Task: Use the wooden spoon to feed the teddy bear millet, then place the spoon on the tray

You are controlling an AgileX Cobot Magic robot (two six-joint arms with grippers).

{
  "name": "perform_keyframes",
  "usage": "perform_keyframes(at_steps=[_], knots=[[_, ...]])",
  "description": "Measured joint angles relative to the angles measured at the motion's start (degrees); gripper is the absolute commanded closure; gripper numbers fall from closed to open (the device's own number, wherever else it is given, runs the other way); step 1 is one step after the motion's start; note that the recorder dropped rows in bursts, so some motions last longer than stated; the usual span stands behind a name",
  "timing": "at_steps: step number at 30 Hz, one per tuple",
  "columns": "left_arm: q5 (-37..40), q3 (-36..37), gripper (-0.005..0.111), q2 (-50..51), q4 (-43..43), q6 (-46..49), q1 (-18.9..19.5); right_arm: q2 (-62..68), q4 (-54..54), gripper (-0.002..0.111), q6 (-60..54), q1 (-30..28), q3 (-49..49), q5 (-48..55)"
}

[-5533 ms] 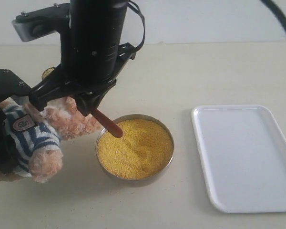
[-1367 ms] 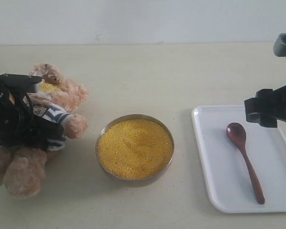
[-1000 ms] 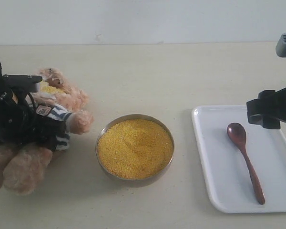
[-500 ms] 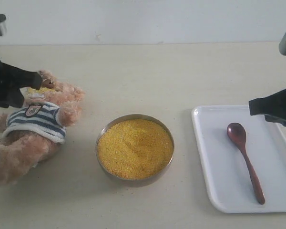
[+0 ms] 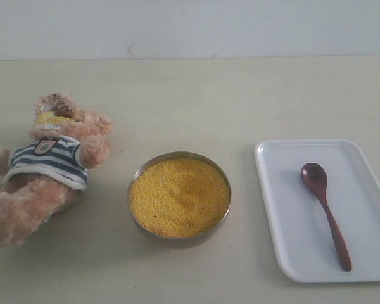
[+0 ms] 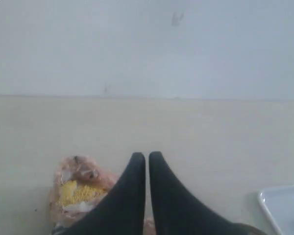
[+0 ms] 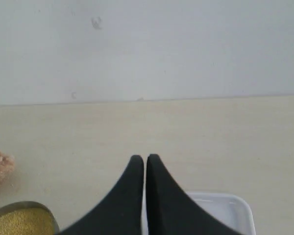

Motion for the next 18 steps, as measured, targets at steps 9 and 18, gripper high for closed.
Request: perform_keyframes(at_steps=[9,18], knots=[[-0.7,3.1,0.103,-14.8,0.0,0.0,0.0,-9.3,0.0,0.107,0.1,0.0,1.8,-0.4],[-0.7,3.1,0.103,-21.0,0.0,0.0,0.0,-9.7,0.0,0.107,0.1,0.0,1.8,-0.4]])
